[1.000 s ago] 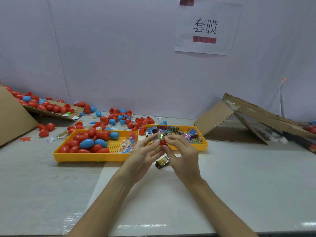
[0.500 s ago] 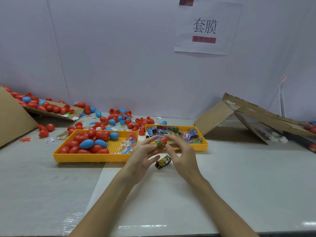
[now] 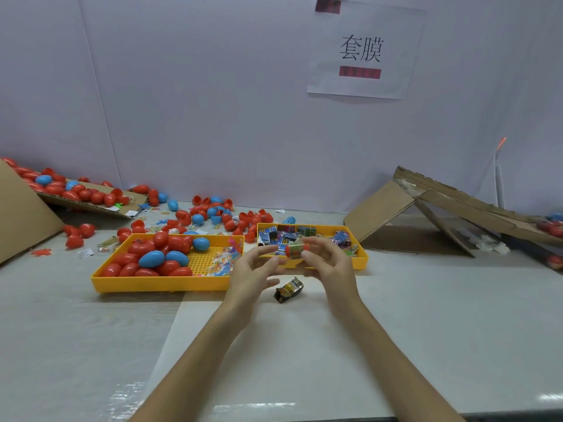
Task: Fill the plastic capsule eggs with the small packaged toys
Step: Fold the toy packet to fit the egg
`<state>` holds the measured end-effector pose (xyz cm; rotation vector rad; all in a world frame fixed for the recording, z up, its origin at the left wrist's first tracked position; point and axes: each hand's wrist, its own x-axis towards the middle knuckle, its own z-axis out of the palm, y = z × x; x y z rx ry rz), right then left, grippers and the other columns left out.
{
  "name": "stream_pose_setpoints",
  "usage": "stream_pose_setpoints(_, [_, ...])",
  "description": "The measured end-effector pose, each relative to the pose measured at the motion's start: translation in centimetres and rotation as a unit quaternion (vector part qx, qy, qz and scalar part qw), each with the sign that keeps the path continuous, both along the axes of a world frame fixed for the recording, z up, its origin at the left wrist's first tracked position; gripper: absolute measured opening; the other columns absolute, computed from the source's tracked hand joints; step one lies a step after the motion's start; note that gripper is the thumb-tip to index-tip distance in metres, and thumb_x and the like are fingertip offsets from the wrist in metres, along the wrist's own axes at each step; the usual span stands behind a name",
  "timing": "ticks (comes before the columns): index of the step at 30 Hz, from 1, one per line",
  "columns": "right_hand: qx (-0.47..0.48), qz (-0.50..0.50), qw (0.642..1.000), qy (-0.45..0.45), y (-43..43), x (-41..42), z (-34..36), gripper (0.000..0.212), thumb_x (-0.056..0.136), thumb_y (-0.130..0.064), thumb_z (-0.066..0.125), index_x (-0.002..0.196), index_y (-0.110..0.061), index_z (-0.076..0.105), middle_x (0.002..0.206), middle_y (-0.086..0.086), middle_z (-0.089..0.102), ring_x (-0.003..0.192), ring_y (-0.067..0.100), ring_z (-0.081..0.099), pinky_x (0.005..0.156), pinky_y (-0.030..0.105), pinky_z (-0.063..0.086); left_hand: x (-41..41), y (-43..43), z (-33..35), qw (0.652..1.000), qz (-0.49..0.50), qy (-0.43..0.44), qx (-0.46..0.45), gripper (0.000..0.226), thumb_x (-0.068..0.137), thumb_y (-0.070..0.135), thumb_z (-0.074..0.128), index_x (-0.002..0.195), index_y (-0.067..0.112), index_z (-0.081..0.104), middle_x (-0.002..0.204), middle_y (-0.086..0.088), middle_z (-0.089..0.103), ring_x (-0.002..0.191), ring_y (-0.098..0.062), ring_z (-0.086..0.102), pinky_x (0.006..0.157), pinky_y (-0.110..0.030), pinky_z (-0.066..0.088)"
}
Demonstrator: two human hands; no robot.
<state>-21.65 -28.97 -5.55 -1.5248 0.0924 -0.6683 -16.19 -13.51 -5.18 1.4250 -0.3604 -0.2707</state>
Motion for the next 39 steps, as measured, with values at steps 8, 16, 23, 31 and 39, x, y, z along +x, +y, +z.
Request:
stream_pose_setpoints(8, [0.155, 0.043, 0.957, 0.243, -4.3, 0.3, 1.9, 0.014, 0.094, -0.016, 0.067, 0.105, -0.008, 0.071, 0.097, 0.009, 0.077, 0.081, 0.017, 0.073, 0.066, 0.025, 0.055, -0.1, -0.3, -2.0, 0.896, -0.044, -0.267, 0.352, 0.026, 0.082, 0.028, 0.079, 0.101, 0.039, 0.065, 0.104, 0.014, 0.061, 0.093, -0.007, 0.060, 0.082, -0.027, 0.055])
stream_pose_setpoints(16, [0.303, -0.150, 0.940, 0.040, -13.6, 1.9, 12.0, 0.022, 0.102, -0.033, 0.055, 0.114, -0.016, 0.054, 0.098, 0.005, 0.070, 0.074, 0.014, 0.067, 0.057, 0.022, 0.045, 0.7, -0.4, -2.8, 0.909, -0.044, -0.263, 0.320, 0.035, 0.084, 0.010, 0.075, 0.110, 0.031, 0.066, 0.097, 0.013, 0.062, 0.087, -0.002, 0.061, 0.068, -0.009, 0.048])
stream_pose_setpoints(23, [-0.052, -0.113, 0.971, 0.202, -8.0, 2.2, 5.0, 0.022, 0.097, -0.029, 0.063, 0.083, -0.013, 0.070, 0.067, 0.001, 0.063, 0.045, 0.009, 0.047, 0.042, 0.019, 0.037, 0.6, -0.5, -3.0, 0.909, -0.037, -0.276, 0.309, 0.038, 0.086, 0.009, 0.074, 0.114, 0.033, 0.061, 0.095, 0.015, 0.063, 0.088, -0.003, 0.063, 0.074, -0.013, 0.051])
stream_pose_setpoints(31, [-0.306, 0.003, 0.917, 0.255, -3.0, 1.3, -1.2, 0.042, 0.073, -0.062, 0.074, 0.067, -0.021, 0.068, 0.064, -0.006, 0.063, 0.064, 0.010, 0.055, 0.064, 0.032, 0.044, 0.6, -0.5, -3.0, 0.911, -0.023, -0.287, 0.294, 0.034, 0.084, 0.008, 0.073, 0.107, 0.029, 0.059, 0.091, 0.011, 0.064, 0.083, -0.003, 0.063, 0.074, -0.025, 0.058])
stream_pose_setpoints(39, [-0.275, 0.043, 0.934, 0.223, -3.3, 0.8, -1.8, 0.025, 0.079, -0.039, 0.083, 0.066, -0.022, 0.068, 0.066, -0.009, 0.063, 0.063, 0.003, 0.053, 0.067, 0.024, 0.042, 0.5, -0.7, -2.8, 0.909, -0.030, -0.282, 0.305, 0.037, 0.086, 0.010, 0.072, 0.115, 0.027, 0.058, 0.094, 0.008, 0.064, 0.085, -0.008, 0.064, 0.079, -0.032, 0.059])
